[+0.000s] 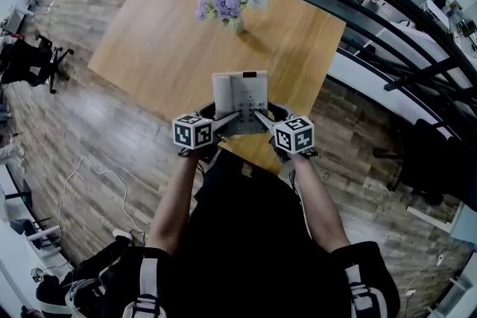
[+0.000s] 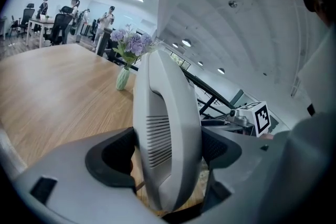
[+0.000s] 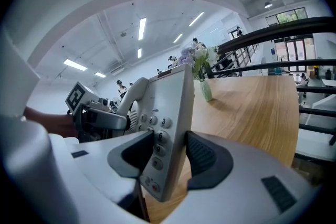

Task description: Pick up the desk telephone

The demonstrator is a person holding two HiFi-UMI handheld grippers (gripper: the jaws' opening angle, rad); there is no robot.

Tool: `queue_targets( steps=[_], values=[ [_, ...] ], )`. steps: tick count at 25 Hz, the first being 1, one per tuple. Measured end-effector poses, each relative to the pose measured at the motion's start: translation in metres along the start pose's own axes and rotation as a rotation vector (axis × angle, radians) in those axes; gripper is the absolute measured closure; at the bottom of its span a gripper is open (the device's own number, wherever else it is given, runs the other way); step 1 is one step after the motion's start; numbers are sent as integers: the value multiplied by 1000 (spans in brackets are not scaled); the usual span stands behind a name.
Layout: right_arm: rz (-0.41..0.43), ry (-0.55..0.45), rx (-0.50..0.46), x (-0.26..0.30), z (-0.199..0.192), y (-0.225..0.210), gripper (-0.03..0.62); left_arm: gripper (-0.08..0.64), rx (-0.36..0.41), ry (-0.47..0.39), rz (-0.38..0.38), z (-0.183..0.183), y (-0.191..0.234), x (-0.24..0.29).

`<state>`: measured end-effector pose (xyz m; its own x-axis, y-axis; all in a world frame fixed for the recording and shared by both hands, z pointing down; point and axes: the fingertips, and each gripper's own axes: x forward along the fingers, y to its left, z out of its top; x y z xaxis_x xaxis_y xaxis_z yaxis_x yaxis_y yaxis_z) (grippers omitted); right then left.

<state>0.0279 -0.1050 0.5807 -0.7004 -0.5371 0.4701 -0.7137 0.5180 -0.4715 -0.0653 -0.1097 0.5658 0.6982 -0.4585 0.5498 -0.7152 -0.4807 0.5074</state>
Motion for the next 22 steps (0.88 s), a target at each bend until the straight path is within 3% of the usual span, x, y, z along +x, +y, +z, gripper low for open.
queue_targets(
  steps=[22],
  values=[
    [77,-22,-122,-7,20,33,385,172,17,-102,85,7,-12,-39]
  ],
)
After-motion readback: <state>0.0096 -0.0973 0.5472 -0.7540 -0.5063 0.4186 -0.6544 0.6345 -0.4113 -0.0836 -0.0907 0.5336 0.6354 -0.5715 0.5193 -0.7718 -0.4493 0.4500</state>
